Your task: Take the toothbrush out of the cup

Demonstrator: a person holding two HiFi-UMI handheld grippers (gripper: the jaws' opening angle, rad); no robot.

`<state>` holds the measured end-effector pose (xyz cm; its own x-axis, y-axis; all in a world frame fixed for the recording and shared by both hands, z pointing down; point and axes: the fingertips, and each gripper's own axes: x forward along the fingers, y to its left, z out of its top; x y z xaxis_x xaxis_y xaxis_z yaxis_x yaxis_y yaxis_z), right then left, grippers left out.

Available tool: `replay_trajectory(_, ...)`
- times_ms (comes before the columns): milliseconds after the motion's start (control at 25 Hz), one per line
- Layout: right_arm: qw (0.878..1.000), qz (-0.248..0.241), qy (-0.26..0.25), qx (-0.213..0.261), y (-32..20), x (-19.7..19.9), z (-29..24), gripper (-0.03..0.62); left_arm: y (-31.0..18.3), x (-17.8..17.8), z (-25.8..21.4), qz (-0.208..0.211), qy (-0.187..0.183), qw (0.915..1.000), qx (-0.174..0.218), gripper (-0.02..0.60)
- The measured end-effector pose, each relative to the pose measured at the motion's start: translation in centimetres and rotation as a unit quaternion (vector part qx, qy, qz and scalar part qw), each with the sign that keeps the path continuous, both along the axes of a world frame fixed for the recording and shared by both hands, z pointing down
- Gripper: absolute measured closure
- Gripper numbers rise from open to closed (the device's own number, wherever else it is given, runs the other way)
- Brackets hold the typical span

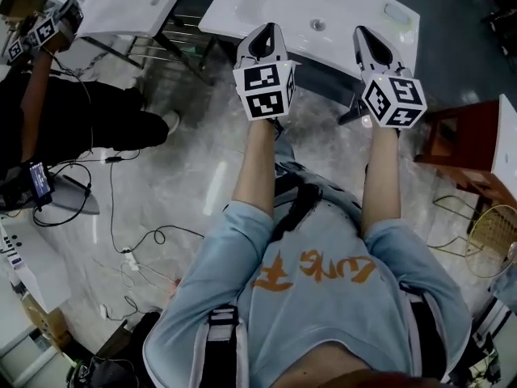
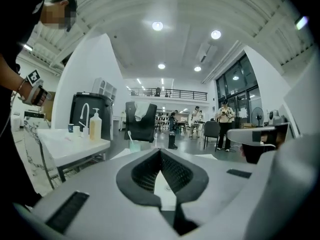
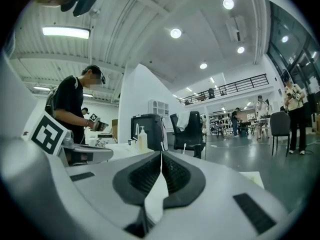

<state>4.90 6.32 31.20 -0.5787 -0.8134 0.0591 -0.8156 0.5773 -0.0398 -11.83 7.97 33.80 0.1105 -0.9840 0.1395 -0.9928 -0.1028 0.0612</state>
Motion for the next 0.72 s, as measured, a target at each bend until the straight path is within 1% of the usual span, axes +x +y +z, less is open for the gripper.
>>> replay_trajectory(160,1.000,0.023,-0.004,-0.021,-4.9,-0.7,1.9,0.565,-5.1,-0.2,1.8,0.025,-0.009,0.9994,-0.022,0.561)
replay_trajectory(360,0.998,0.043,-0.012,-0.047,-10.6,-4.2,4.6,0.565,-11.7,-1.9,4.3,0.056,-0.030,0.9966,-0.052,0.561)
replay_trajectory(560,0.996,0.059,-0.001,-0.073,-15.4,-6.7,6.8,0.565,-16.5,-3.9,6.0,0.074,-0.023,0.9940,-0.077,0.561)
replay_trajectory(720,0.993,0.079,0.011,-0.090,-18.6,-7.5,6.5,0.565,-19.7,-4.8,6.1,0.086,-0.020,0.9920,-0.091,0.561)
